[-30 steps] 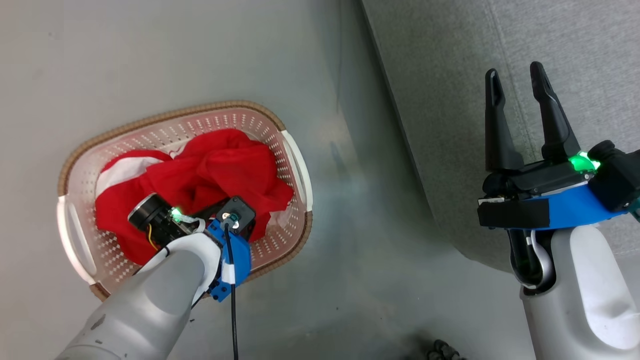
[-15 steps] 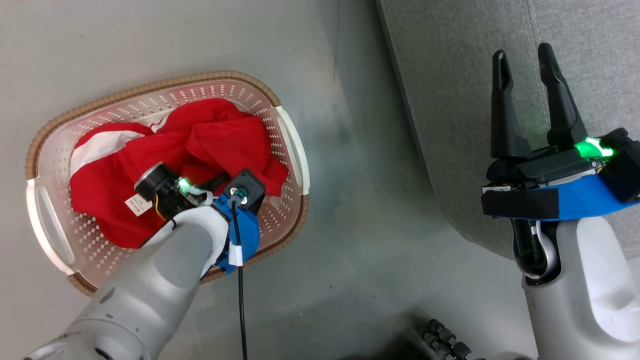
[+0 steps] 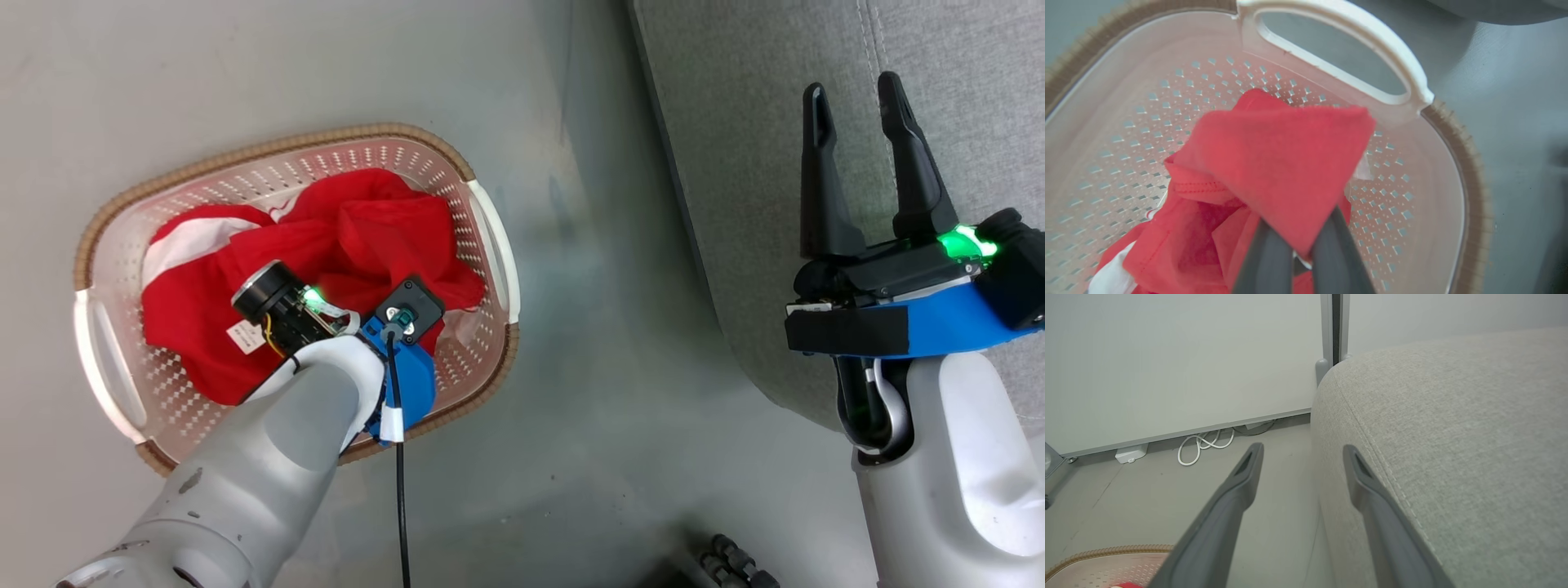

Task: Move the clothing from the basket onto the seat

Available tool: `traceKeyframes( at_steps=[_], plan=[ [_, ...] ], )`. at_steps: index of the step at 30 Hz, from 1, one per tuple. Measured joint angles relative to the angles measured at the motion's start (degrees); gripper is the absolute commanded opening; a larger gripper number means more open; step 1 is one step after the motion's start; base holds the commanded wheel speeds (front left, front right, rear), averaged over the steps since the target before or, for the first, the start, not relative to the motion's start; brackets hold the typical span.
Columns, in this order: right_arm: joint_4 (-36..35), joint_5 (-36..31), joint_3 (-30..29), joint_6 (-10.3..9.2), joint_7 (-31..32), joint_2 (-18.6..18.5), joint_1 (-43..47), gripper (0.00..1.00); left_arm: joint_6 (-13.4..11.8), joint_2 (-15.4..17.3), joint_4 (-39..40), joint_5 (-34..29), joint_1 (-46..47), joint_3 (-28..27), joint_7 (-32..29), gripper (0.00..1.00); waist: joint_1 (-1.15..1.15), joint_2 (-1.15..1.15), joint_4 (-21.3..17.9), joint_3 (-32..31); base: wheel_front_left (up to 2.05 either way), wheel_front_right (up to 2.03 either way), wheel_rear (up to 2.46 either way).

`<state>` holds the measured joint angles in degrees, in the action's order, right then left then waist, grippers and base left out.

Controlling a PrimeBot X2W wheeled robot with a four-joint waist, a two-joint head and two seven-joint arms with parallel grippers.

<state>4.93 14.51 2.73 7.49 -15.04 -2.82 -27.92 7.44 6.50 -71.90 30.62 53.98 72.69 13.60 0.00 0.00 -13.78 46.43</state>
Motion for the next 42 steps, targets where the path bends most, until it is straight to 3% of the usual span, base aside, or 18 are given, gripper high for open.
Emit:
traceKeyframes(
  at_steps=[7,16,22,34,42],
  plan=[
    [0.9,-1.4,-0.3,0.00,0.0,0.0,0.6,1.00,0.0,-0.7,1.8,2.9,-1.5,-2.3,1.3,0.00,0.00,0.00,1.9,-4.0,0.00,0.00,0.00],
    [2.2,-3.6,-1.0,0.00,0.0,0.0,3.8,1.00,-3.6,1.6,14.9,1.9,-5.8,-11.5,1.4,0.00,0.00,0.00,5.6,-11.6,0.00,0.00,0.00],
    [3.4,-4.6,-1.2,0.00,0.0,0.0,6.4,1.00,-4.6,2.5,22.0,-1.2,-10.0,-18.3,1.4,0.00,0.00,0.00,8.3,-17.7,0.00,0.00,0.00],
    [5.7,-4.9,-1.6,0.00,0.0,0.0,13.0,1.00,-3.8,3.1,31.1,-6.7,-17.0,-30.6,1.4,0.00,-0.01,0.00,11.9,-30.3,0.00,0.00,0.00],
    [6.8,-4.6,-1.9,0.00,0.0,0.0,18.3,1.00,-2.4,2.6,34.3,-9.3,-19.0,-35.1,1.4,0.00,-0.01,0.01,13.3,-38.8,0.00,0.00,0.00]
  ],
)
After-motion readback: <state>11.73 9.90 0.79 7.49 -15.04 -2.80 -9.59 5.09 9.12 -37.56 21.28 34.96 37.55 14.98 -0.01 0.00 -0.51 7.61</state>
